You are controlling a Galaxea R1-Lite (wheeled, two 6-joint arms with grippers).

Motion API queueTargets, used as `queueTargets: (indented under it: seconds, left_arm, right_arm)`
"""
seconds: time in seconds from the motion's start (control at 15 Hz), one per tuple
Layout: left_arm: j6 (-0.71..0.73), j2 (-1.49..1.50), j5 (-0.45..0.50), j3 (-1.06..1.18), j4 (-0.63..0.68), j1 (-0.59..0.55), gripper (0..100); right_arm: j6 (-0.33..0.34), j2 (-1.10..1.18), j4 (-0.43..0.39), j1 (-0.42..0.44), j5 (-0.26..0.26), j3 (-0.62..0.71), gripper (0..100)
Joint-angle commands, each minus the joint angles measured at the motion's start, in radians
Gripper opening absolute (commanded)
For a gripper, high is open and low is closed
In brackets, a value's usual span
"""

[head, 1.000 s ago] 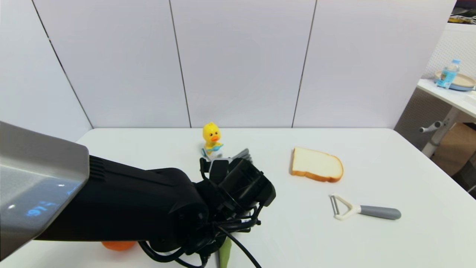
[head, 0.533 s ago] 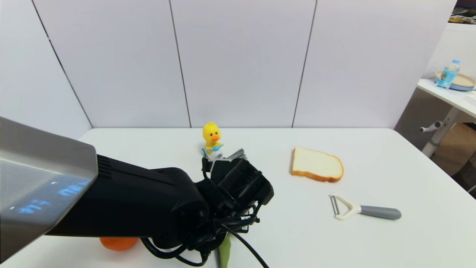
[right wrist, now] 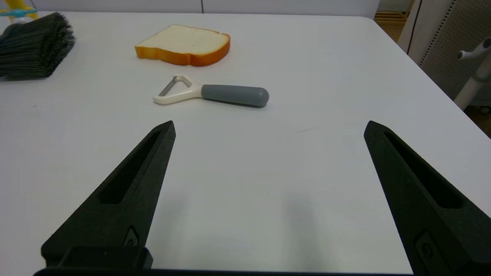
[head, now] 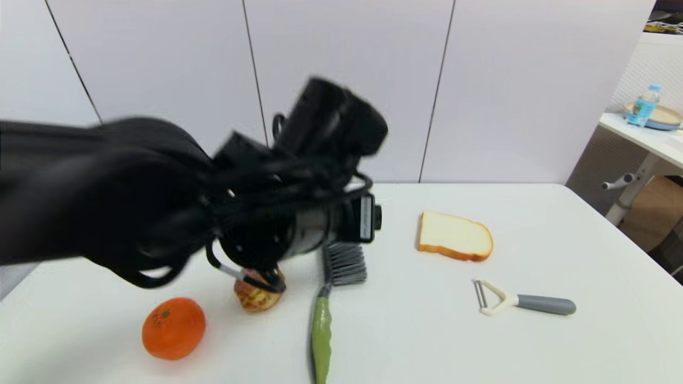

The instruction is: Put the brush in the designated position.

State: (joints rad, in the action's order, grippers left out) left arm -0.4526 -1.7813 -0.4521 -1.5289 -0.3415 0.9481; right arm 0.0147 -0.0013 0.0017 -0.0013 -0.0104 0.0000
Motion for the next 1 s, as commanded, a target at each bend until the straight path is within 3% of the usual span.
queueTargets:
  seconds: [0.07,0.13,0.2,0.33,0.4,0.53,0.6,0.8,0.87,1.0]
  left_arm:
    - [0.946,0.191,0.007,-0.448,-0.283,-0.310,100]
    - [1.092,0.215,0.193,-0.410,-0.186,-0.431,100]
    - [1.115,0.256,0.392,-0.346,-0.172,-0.558,100]
    - [1.134,0.378,0.848,-0.174,-0.266,-0.801,100]
    - [1.137,0.456,1.003,-0.002,-0.251,-0.878,100]
    - [1.092,0.637,1.041,0.375,-0.111,-1.013,100]
    - [0.979,0.747,1.035,0.523,-0.060,-1.075,100]
    - [0.742,1.023,0.946,0.817,0.072,-1.120,100]
    - [0.687,1.117,0.909,0.908,0.136,-1.120,100]
    - [0.634,1.293,0.722,1.052,0.156,-1.095,100]
  right_arm:
    - [0.001,0.001,0.000,0.000,0.001,0.002,100]
    - [0.001,0.001,0.000,0.000,0.000,0.002,100]
    - [0.001,0.001,0.000,0.000,0.000,0.002,100]
    - [0.001,0.001,0.000,0.000,0.000,0.002,100]
    - [0.001,0.001,0.000,0.000,0.000,0.002,100]
    - [0.001,0.001,0.000,0.000,0.000,0.002,100]
    - [0.001,0.001,0.000,0.000,0.000,0.002,100]
    - [0.001,0.001,0.000,0.000,0.000,0.002,100]
    - [0.001,0.001,0.000,0.000,0.000,0.002,100]
    - [0.001,0.001,0.000,0.000,0.000,0.002,100]
